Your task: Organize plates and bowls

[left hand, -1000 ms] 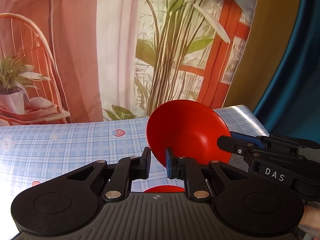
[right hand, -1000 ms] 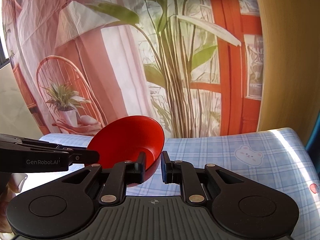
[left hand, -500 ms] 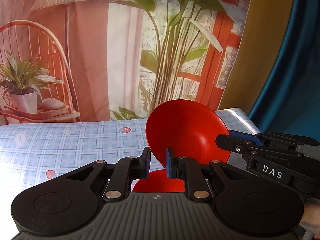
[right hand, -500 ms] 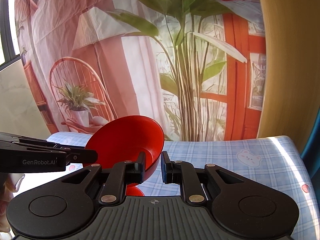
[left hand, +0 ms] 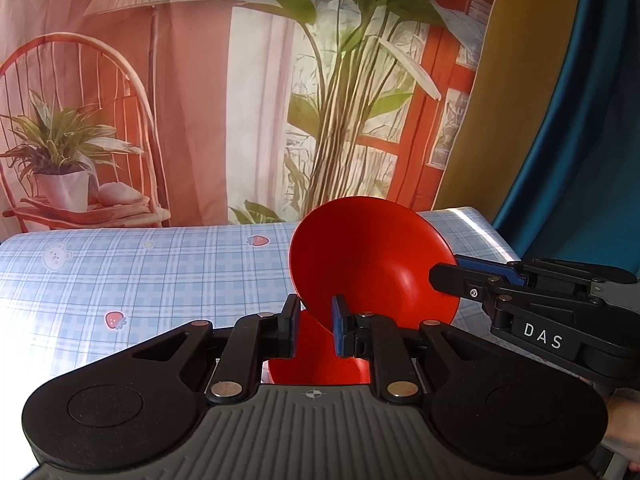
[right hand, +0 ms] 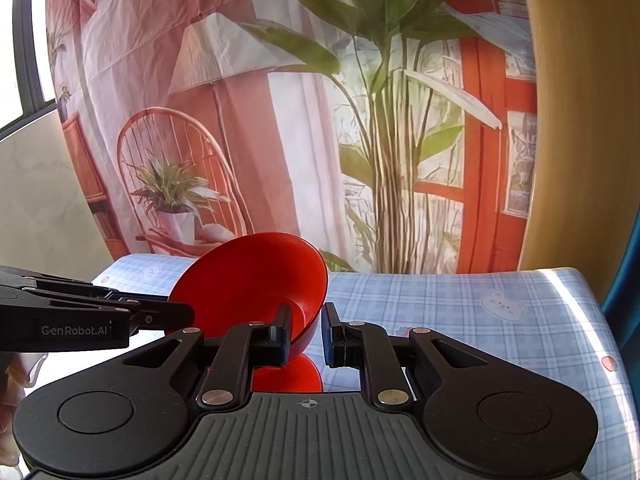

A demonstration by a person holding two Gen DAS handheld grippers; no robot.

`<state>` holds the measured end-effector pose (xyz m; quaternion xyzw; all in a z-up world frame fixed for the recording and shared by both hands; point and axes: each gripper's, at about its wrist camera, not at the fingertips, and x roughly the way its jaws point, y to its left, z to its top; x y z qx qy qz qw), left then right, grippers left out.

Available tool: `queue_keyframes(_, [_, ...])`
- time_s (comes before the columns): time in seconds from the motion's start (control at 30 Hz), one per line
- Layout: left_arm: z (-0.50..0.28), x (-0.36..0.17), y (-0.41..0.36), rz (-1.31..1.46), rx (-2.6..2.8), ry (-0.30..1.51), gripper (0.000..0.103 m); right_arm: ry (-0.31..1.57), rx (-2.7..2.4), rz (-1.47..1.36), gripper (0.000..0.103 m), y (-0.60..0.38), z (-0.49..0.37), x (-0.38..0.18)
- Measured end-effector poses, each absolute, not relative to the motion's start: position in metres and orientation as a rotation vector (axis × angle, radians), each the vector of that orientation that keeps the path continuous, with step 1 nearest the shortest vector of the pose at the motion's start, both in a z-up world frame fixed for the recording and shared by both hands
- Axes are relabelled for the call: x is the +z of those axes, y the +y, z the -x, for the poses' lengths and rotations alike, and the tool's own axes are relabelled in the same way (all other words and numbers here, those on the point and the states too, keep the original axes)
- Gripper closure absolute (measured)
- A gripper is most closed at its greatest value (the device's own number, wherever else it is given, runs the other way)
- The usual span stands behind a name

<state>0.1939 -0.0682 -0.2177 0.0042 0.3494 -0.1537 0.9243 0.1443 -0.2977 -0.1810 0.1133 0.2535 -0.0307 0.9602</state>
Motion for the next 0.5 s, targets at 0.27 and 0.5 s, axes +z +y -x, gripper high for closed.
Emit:
queue_keyframes(0.27, [-0.189, -0.229, -0.061, -0.009, -0.311, 0.748, 0.085, 0.54, -0.05, -0.223, 0.089, -0.286, -0.141, -0.191])
queue_keyframes(0.5, [-0.188, -0.244, -0.057, -0.013, -0.312, 0.785, 0.084, 0.577, -0.044, -0.219, 0.089, -0.28, -0.143, -0.206])
